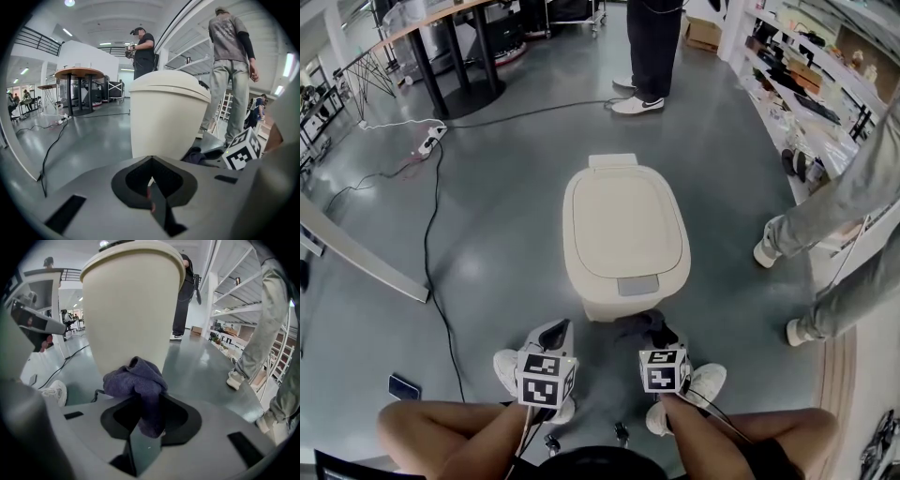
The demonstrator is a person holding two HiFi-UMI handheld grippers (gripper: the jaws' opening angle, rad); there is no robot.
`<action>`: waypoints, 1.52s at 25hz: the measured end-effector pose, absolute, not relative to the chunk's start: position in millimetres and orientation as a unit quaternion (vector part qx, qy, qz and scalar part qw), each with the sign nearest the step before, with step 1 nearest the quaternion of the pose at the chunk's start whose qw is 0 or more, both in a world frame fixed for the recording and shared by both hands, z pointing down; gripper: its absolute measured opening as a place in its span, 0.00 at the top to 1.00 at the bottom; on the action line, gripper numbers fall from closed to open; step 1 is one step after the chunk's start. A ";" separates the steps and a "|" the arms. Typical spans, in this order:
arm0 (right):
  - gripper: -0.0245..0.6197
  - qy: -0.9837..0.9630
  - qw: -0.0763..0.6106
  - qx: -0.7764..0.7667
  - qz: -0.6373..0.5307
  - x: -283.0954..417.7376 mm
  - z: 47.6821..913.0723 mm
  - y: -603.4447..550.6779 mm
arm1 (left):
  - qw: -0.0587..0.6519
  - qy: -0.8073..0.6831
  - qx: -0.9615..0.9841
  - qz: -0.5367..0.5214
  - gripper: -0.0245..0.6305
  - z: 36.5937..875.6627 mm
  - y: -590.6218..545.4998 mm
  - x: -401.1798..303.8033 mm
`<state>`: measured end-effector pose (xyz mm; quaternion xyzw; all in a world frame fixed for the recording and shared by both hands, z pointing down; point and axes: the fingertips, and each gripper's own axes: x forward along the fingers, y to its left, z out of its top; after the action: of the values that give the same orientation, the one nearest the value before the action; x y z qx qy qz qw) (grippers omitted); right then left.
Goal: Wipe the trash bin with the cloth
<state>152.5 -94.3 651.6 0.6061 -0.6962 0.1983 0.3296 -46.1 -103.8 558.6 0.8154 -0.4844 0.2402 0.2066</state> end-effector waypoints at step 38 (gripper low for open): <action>0.79 -0.733 0.327 0.543 0.247 130.8 691.4 -93.1 | 0.264 -0.447 0.808 0.278 0.96 577.2 -105.0 -31.9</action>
<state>130.8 -93.1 691.4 0.5434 -0.7325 0.2469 0.3273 -31.9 -105.0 577.2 0.8080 -0.4473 0.2783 0.2638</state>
